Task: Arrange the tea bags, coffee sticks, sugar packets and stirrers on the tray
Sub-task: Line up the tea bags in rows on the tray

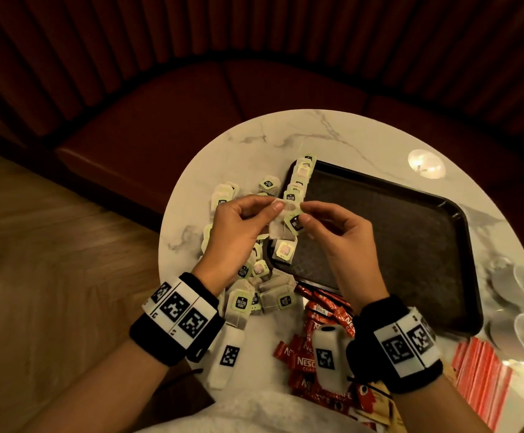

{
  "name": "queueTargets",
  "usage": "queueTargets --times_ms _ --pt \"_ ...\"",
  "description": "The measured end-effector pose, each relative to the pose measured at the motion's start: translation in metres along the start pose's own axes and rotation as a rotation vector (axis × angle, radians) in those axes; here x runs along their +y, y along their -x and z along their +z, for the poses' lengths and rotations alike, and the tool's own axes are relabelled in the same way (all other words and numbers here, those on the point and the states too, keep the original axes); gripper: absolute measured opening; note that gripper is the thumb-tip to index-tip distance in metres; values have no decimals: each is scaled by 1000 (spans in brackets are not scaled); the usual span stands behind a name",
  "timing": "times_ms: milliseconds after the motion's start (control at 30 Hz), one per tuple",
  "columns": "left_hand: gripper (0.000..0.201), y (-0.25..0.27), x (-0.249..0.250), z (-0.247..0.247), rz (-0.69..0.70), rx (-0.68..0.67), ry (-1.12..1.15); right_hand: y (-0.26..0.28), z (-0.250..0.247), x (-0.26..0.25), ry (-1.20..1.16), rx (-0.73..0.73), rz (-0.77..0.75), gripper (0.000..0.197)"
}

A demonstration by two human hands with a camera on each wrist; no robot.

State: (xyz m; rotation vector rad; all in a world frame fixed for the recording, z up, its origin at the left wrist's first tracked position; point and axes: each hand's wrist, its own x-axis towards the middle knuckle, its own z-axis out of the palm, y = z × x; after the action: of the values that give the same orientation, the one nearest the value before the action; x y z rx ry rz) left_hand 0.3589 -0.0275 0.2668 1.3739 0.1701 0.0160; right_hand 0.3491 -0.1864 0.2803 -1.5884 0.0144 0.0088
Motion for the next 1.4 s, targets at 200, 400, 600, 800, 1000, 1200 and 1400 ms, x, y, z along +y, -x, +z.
queueTargets --times_ms 200,400,600,800,1000,1200,1400 --pt "10 1 0 1 20 6 7 -4 -2 1 -1 45 24 15" --pt "11 1 1 3 54 -5 -16 -5 3 3 -75 38 91 12" --pt "16 2 4 4 -23 -16 45 -4 5 4 -48 15 131 13" --pt "20 1 6 4 -73 -17 117 -2 0 0 -207 -84 209 33" --pt "14 0 7 4 -73 1 48 1 -8 6 -92 -133 166 40" --pt "16 -4 5 7 -95 -3 51 -4 -12 5 24 -110 169 32" --pt "21 -13 -8 -2 -153 -36 -96 -40 -28 22 -79 8 275 14"
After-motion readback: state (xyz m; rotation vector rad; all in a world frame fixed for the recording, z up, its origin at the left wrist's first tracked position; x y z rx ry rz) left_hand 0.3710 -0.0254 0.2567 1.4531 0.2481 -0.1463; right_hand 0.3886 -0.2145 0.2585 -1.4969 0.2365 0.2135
